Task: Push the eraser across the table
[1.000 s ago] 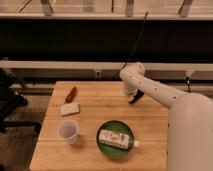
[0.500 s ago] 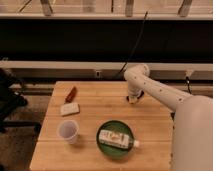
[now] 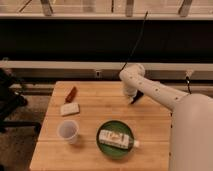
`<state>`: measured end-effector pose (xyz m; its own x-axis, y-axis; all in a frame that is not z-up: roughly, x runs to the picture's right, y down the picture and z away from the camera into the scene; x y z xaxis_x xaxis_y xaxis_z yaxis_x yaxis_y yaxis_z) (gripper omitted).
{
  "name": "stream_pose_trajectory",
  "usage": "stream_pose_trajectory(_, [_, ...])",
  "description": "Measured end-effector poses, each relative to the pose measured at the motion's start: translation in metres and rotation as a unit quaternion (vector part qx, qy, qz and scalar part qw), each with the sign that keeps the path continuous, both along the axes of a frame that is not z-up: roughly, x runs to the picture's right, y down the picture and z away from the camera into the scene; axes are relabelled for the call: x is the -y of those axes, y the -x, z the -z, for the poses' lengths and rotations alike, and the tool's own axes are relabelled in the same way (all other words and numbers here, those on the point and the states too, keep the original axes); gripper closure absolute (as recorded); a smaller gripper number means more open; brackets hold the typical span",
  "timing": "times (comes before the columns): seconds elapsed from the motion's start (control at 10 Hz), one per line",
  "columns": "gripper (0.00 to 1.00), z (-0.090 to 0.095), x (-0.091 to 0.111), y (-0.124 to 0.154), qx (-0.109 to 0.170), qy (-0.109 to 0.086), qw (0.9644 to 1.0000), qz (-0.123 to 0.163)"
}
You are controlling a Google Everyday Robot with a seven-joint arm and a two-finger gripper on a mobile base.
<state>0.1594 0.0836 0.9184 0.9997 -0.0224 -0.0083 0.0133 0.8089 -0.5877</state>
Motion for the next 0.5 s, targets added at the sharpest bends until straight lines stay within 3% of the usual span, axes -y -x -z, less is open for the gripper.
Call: stream_pose_trajectory(0.5, [0.95,-0.007,0.023,-0.084,-0.036,-0.008,0.9985,-0.039])
